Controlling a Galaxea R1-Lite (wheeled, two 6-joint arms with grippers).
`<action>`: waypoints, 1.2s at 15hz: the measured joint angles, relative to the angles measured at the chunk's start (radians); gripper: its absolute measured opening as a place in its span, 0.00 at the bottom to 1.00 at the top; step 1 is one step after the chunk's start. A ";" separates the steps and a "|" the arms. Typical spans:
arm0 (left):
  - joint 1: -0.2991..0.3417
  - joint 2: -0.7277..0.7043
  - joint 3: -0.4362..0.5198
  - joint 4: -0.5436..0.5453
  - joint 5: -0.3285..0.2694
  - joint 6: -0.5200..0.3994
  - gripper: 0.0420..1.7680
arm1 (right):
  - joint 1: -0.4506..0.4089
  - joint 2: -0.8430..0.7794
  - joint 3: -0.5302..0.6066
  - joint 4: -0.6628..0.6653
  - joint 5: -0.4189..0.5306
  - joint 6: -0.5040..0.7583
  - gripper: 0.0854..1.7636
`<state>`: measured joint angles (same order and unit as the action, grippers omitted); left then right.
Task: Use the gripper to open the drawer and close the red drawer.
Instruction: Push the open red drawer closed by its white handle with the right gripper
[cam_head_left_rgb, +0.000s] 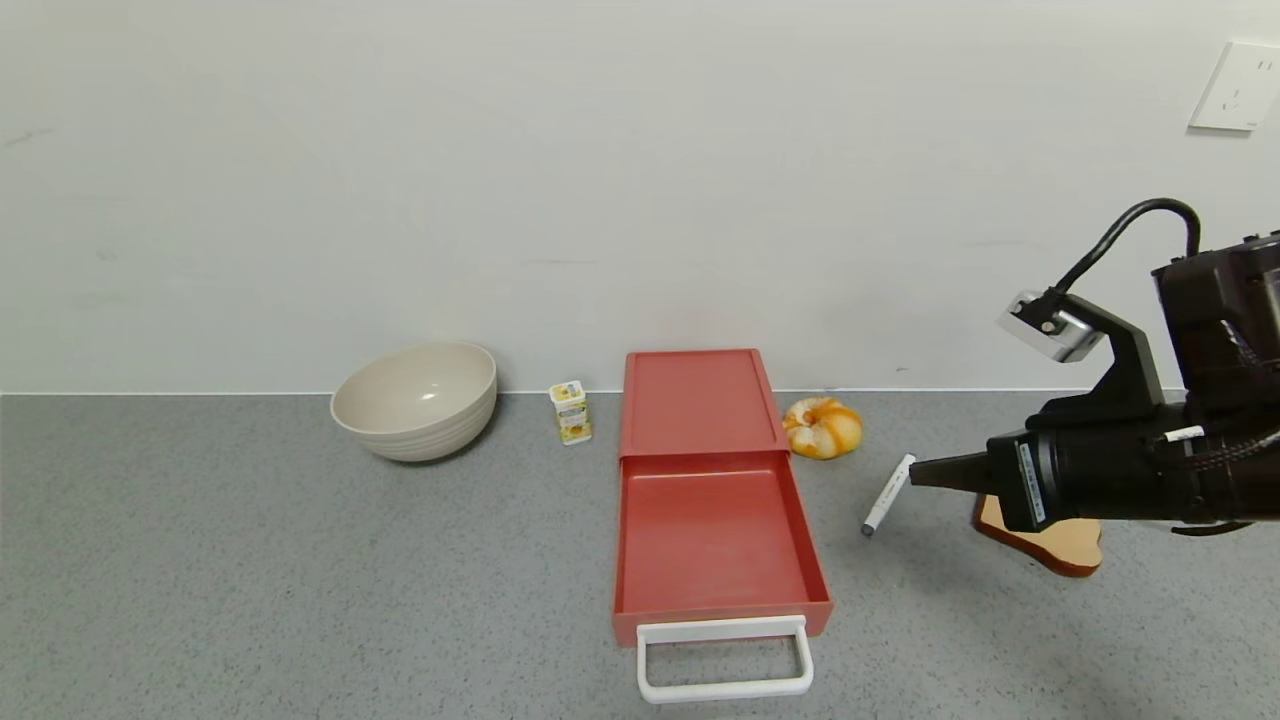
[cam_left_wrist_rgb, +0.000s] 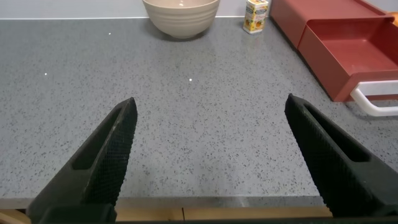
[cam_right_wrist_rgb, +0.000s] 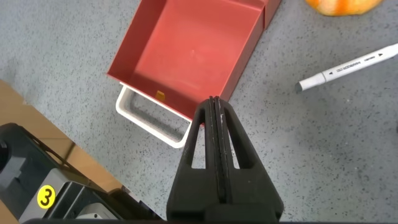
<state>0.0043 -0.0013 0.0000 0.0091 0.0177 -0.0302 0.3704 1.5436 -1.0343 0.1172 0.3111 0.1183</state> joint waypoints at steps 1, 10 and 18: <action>0.000 0.000 0.000 0.000 0.000 0.000 0.97 | 0.003 0.008 -0.001 0.001 0.000 0.001 0.02; 0.000 0.000 0.000 0.000 0.000 0.000 0.97 | 0.146 0.084 -0.026 0.076 -0.081 0.095 0.02; 0.000 0.000 0.000 0.000 0.000 0.000 0.97 | 0.326 0.228 -0.183 0.314 -0.213 0.228 0.02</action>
<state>0.0043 -0.0013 0.0000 0.0091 0.0181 -0.0302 0.6966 1.7713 -1.2174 0.4309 0.0977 0.3462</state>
